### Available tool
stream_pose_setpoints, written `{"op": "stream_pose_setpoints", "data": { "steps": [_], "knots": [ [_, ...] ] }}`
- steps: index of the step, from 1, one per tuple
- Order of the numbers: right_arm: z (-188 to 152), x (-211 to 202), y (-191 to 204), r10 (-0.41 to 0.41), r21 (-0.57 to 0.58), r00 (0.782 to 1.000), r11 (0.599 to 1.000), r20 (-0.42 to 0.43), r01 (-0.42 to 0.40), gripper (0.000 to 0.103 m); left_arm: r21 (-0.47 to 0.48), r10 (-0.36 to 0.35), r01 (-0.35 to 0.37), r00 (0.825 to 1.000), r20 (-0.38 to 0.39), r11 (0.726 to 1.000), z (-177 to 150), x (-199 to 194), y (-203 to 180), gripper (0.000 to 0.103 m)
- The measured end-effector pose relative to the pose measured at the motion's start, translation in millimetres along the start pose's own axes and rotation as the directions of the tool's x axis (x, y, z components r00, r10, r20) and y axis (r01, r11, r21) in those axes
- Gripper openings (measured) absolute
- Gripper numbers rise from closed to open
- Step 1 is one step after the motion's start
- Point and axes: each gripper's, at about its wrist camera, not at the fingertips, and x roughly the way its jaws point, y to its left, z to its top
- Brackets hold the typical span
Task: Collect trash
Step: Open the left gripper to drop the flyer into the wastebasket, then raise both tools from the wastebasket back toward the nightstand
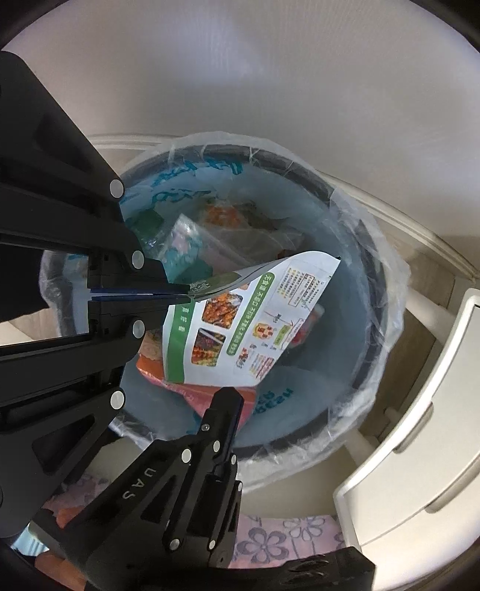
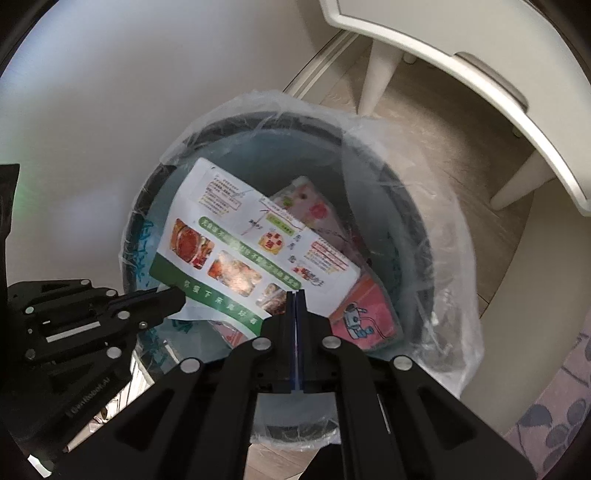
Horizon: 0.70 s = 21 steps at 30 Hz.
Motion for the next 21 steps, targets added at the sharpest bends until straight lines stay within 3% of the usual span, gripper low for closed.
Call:
{"op": "stream_pose_setpoints", "data": {
  "steps": [5,6,7,9,19,21],
  "knots": [
    [2,14,2,-0.004,-0.012,1.000,1.000,-0.012,0.003,0.003,-0.007,0.019,-0.019,1.000,-0.014,1.000,-2,13,1,0.001],
    [2,16,2,-0.007,-0.013,1.000,1.000,-0.015,0.007,0.003,-0.016,0.029,-0.029,1.000,-0.013,0.999,-2,16,1,0.010],
    [3,17,2,-0.011,-0.013,1.000,1.000,-0.015,0.011,0.003,-0.025,0.033,-0.034,0.999,-0.012,0.999,-3,17,1,0.029],
    [3,18,2,-0.013,-0.006,1.000,1.000,-0.011,0.012,0.003,-0.044,0.040,-0.040,0.999,-0.006,0.998,-4,16,2,0.056],
    [4,-10,-1,-0.027,-0.033,1.000,0.999,0.016,0.028,0.003,-0.084,0.075,-0.073,0.997,0.025,0.994,-10,-3,7,0.097],
    [0,-24,5,-0.044,-0.045,0.998,0.998,0.034,0.045,0.018,-0.085,0.093,-0.089,0.995,0.044,0.992,-11,-12,7,0.097]
  ]
}}
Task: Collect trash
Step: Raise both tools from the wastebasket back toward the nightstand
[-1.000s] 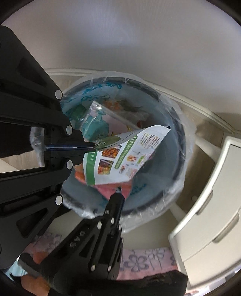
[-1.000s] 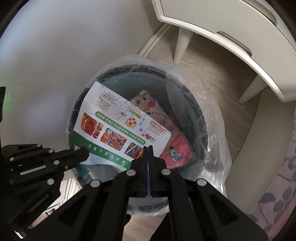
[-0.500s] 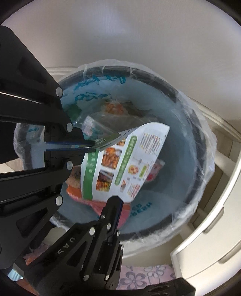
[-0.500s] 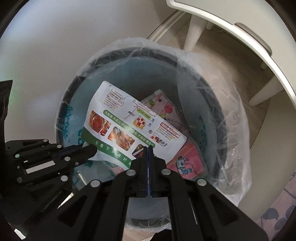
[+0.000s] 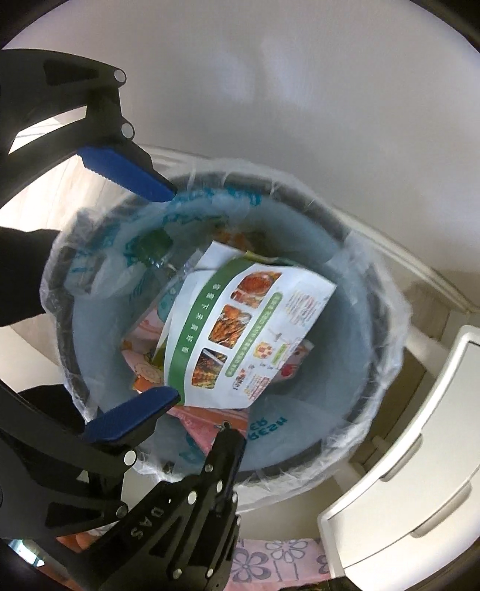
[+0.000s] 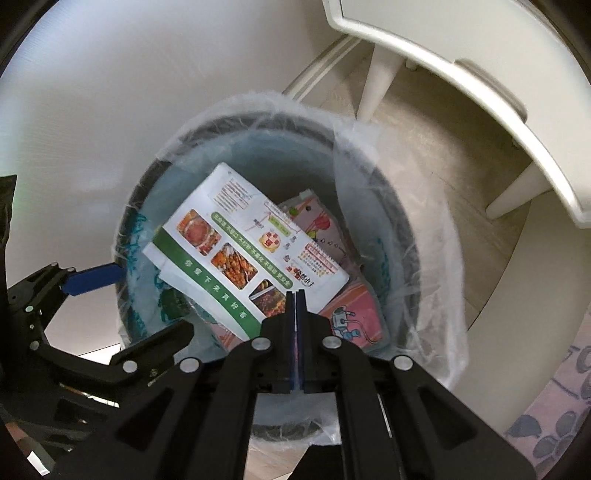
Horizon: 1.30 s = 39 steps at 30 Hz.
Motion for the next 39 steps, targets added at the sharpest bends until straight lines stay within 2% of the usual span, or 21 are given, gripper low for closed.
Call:
{"op": "stream_pose_setpoints", "data": {
  "steps": [2,3,4,5,9,10,16,22,25,28,32,36,39],
  "knots": [
    [1,-13,-3,-0.033,0.013,0.999,0.999,0.030,0.033,0.052,-0.008,0.021,-0.021,1.000,0.015,1.000,-1,-7,4,0.097],
    [1,-20,-7,-0.019,0.032,0.999,0.999,0.046,0.018,0.062,-0.015,0.025,-0.025,1.000,0.018,1.000,-2,-10,6,0.097],
    [2,-26,-9,-0.012,0.046,0.998,0.999,0.058,0.009,0.081,-0.017,0.027,-0.027,0.999,0.019,0.999,-3,-13,6,0.097],
    [2,-30,-13,-0.019,0.047,0.998,0.999,0.066,0.015,0.089,-0.011,0.033,-0.033,0.999,0.025,0.999,-3,-17,6,0.097],
    [3,-53,-15,-0.060,0.018,0.993,0.998,0.103,0.058,0.091,0.014,0.039,-0.040,0.998,0.043,0.999,-2,-29,0,0.097],
    [4,-56,-16,-0.073,0.012,0.991,0.997,0.111,0.072,0.096,0.017,0.040,-0.041,0.998,0.049,0.999,-2,-32,-2,0.097],
    [5,-97,-19,-0.115,0.013,0.980,0.993,0.164,0.114,0.096,0.026,0.055,-0.057,0.995,0.082,0.998,9,-64,-15,0.097],
    [7,-161,-27,-0.128,0.061,0.965,0.991,0.229,0.117,0.096,0.076,0.054,-0.065,0.990,0.130,0.995,25,-122,-41,0.097],
    [10,-201,-34,-0.143,0.094,0.948,0.988,0.284,0.121,0.096,0.123,0.050,-0.071,0.984,0.168,0.990,34,-153,-60,0.097],
    [12,-245,-44,-0.162,0.139,0.923,0.983,0.349,0.120,0.096,0.170,0.035,-0.073,0.976,0.214,0.983,45,-186,-81,0.097],
    [13,-305,-58,-0.230,0.191,0.863,0.969,0.450,0.159,0.096,0.228,0.006,-0.071,0.962,0.272,0.971,61,-230,-110,0.097],
    [13,-360,-75,-0.245,0.239,0.823,0.961,0.512,0.137,0.096,0.297,-0.031,-0.070,0.946,0.322,0.952,77,-275,-141,0.097],
    [14,-398,-80,-0.273,0.239,0.785,0.957,0.556,0.164,0.096,0.323,-0.060,-0.063,0.932,0.357,0.944,88,-304,-159,0.097]
  ]
}}
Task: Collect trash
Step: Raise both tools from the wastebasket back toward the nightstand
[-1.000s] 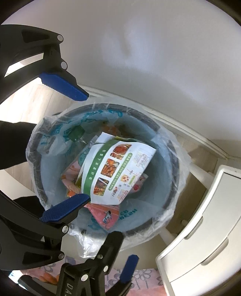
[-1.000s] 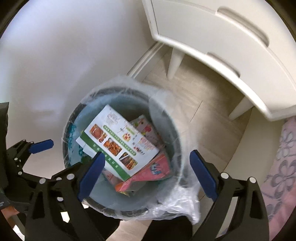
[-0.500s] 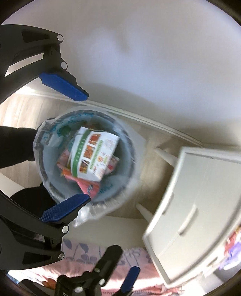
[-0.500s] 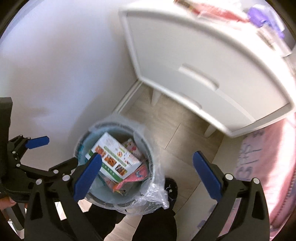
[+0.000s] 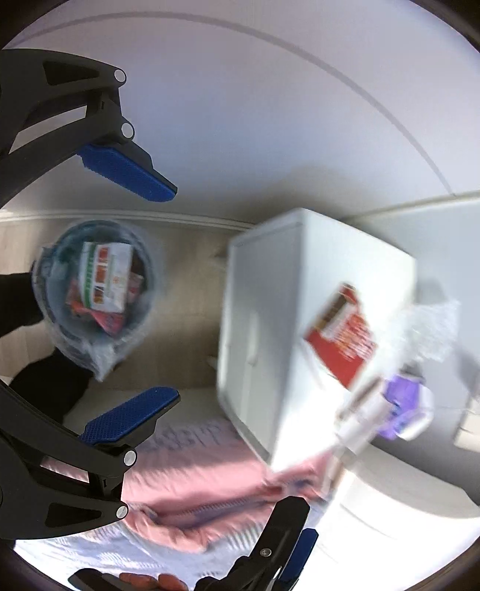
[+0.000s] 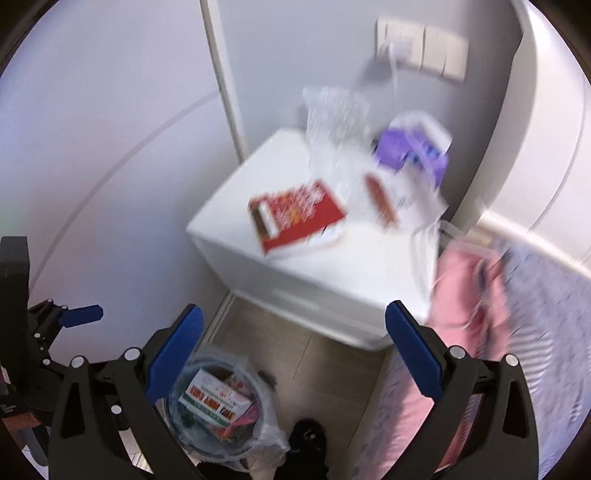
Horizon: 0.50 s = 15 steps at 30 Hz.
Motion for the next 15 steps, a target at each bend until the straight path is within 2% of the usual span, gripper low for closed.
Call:
{"op": "stream_pose_setpoints", "data": {
  "steps": [5,9,10,12,15],
  "knots": [
    [29,-45,-14,-0.063,0.032,0.990,0.998,0.124,0.059,0.096,0.023,-0.046,0.045,0.995,0.084,0.999,40,-33,-17,0.097],
    [46,-52,-28,-0.123,0.109,0.986,0.988,0.115,0.111,0.096,0.055,-0.080,0.073,0.988,0.131,0.996,59,-49,-33,0.097],
    [49,-51,-34,-0.113,0.129,0.988,0.987,0.108,0.099,0.096,0.063,-0.087,0.079,0.987,0.136,0.995,62,-50,-36,0.097],
    [55,-46,-42,-0.044,0.158,0.995,0.987,0.092,0.029,0.096,0.078,-0.098,0.088,0.986,0.137,0.993,69,-52,-45,0.097],
    [59,-45,-46,-0.007,0.159,0.994,0.987,0.111,-0.010,0.096,0.091,-0.115,0.103,0.984,0.135,0.991,76,-50,-54,0.097]
  ]
}}
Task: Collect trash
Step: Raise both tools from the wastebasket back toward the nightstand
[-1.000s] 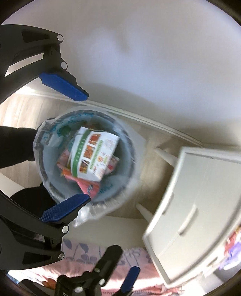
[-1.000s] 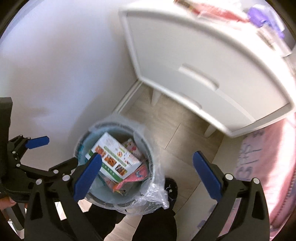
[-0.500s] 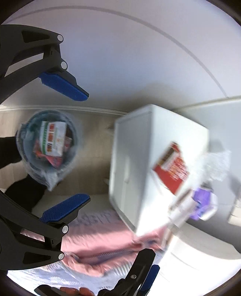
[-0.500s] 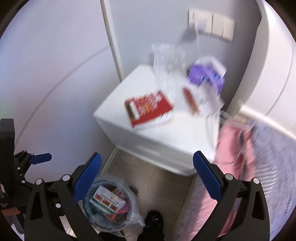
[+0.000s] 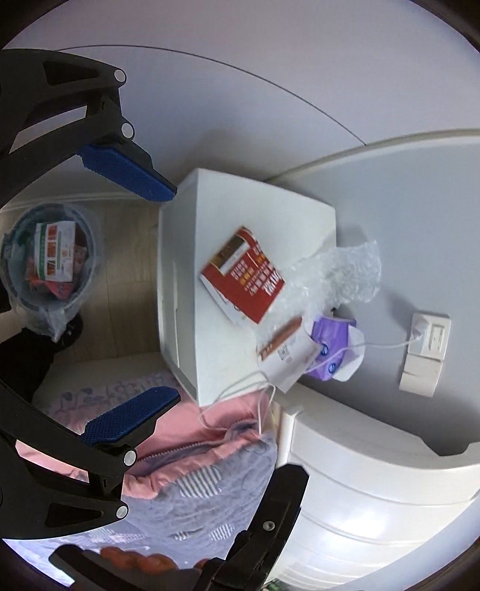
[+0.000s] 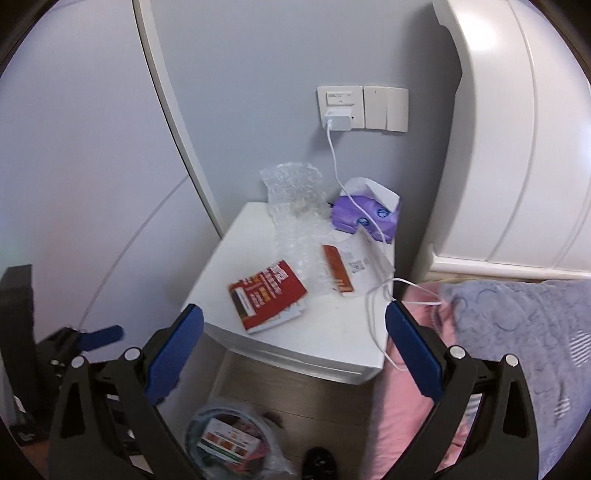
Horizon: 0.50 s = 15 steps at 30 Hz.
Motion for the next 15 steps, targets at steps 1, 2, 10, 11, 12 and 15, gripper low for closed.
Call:
{"op": "stream_pose_setpoints", "data": {
  "steps": [1,2,10,11,12,15],
  "knots": [
    [1,0,-1,-0.005,-0.004,1.000,1.000,0.009,0.005,0.096,0.005,-0.002,0.002,1.000,-0.001,1.000,2,1,-1,0.097],
    [2,1,-2,-0.009,-0.002,1.000,1.000,0.013,0.009,0.096,0.017,0.002,-0.002,1.000,-0.003,1.000,4,2,-4,0.097],
    [7,23,-12,-0.062,-0.035,0.996,0.998,-0.061,0.060,0.096,0.064,-0.003,0.005,1.000,-0.030,0.998,17,24,-4,0.097],
    [8,28,-12,-0.058,-0.049,0.996,0.997,-0.072,0.055,0.096,0.065,-0.004,0.006,0.999,-0.032,0.998,18,26,-3,0.097],
    [9,32,-12,-0.059,-0.059,0.995,0.997,-0.074,0.055,0.096,0.064,-0.005,0.008,0.999,-0.038,0.998,20,31,-2,0.097],
    [11,44,-12,-0.067,-0.084,0.995,0.995,-0.079,0.061,0.096,0.054,-0.006,0.008,0.999,-0.048,0.999,27,44,2,0.097]
  ]
}}
